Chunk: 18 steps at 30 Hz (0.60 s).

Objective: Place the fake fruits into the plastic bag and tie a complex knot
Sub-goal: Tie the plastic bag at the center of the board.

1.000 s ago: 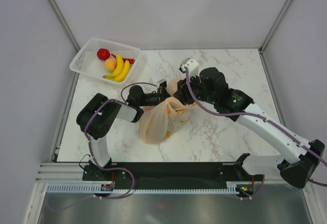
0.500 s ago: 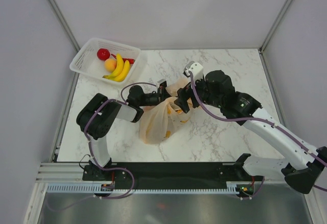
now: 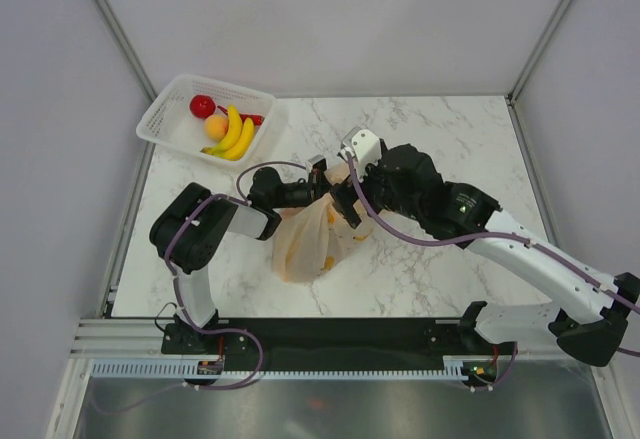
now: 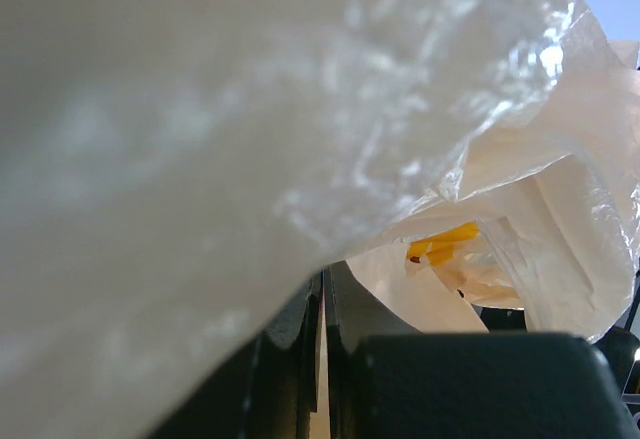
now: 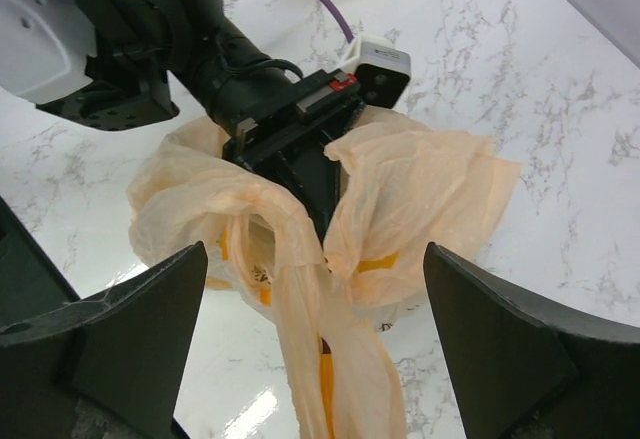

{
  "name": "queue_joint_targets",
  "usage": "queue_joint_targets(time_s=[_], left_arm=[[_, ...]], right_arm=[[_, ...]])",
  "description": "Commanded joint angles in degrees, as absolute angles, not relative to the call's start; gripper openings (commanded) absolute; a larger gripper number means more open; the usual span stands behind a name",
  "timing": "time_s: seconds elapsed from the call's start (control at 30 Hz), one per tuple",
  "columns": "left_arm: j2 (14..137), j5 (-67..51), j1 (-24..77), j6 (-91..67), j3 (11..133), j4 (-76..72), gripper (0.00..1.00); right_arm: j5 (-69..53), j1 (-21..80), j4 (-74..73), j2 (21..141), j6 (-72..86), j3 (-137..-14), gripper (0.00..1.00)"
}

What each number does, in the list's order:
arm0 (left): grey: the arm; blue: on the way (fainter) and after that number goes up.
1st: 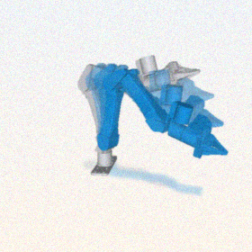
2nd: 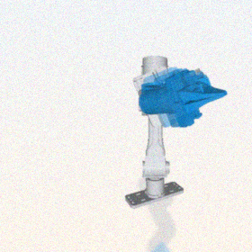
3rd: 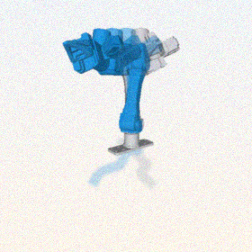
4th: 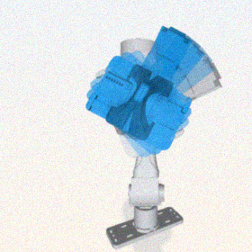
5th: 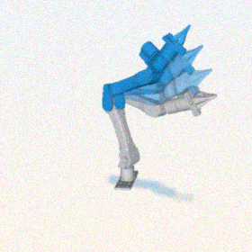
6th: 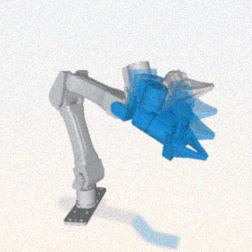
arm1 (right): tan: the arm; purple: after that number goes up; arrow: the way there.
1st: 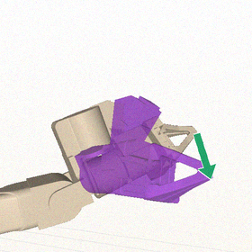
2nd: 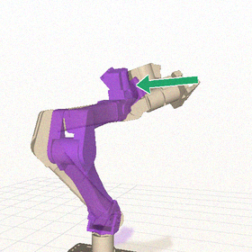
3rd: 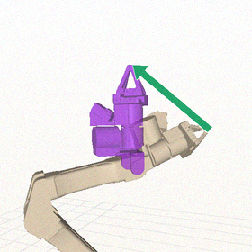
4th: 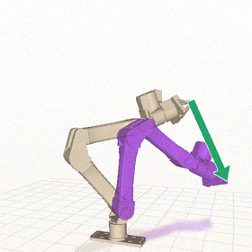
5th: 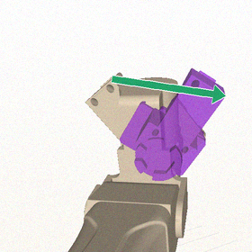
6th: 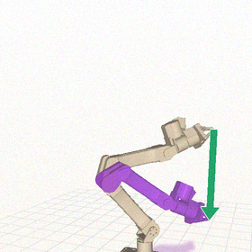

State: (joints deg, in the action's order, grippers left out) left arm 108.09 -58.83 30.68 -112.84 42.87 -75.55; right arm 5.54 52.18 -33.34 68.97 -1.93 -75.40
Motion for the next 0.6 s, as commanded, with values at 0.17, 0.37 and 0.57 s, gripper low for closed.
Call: queue_joint_targets(time_s=[0.17,0.37,0.57], left_arm=[[106.9,-59.3,31.0,-111.5,44.1,-93.6,0.08],[106.8,-59.3,31.0,-111.4,43.7,-93.6,0.08],[107.0,-59.2,31.0,-111.3,43.7,-93.6,0.08]], right_arm=[[12.8,52.1,-35.6,63.0,0.0,-74.4,0.98],[9.9,52.1,-37.8,59.6,4.6,-70.2,0.92],[10.0,51.9,-39.0,57.3,6.3,-66.8,0.64]])
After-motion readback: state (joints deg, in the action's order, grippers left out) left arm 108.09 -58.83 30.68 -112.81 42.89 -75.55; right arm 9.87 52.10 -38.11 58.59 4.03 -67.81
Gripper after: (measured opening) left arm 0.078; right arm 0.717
